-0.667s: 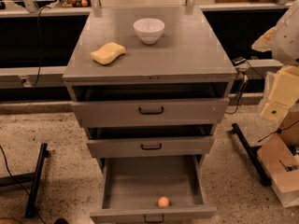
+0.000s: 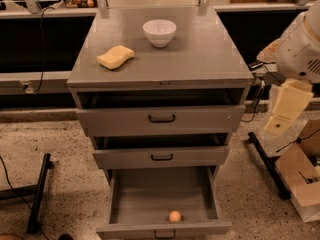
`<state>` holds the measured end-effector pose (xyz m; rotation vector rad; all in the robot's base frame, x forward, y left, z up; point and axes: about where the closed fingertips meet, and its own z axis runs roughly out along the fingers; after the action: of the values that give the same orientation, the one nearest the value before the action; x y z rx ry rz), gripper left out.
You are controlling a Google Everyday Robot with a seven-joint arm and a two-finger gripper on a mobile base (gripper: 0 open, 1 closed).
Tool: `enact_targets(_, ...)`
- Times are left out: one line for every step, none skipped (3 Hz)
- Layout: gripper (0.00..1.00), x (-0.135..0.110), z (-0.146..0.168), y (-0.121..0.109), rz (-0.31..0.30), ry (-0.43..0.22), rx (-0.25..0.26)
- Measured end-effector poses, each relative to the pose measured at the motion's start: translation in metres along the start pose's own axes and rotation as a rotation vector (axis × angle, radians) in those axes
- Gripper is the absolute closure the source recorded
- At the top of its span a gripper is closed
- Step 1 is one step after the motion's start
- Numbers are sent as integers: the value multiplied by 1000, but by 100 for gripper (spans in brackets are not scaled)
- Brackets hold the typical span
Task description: Pick orange from bottom drawer and place on counter
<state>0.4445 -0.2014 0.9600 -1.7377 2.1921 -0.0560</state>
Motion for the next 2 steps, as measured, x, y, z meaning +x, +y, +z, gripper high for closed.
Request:
enact_targets(0,-16,56,47,92,-174,-57)
enact_targets(0,-22,53,49,52,-154,-42)
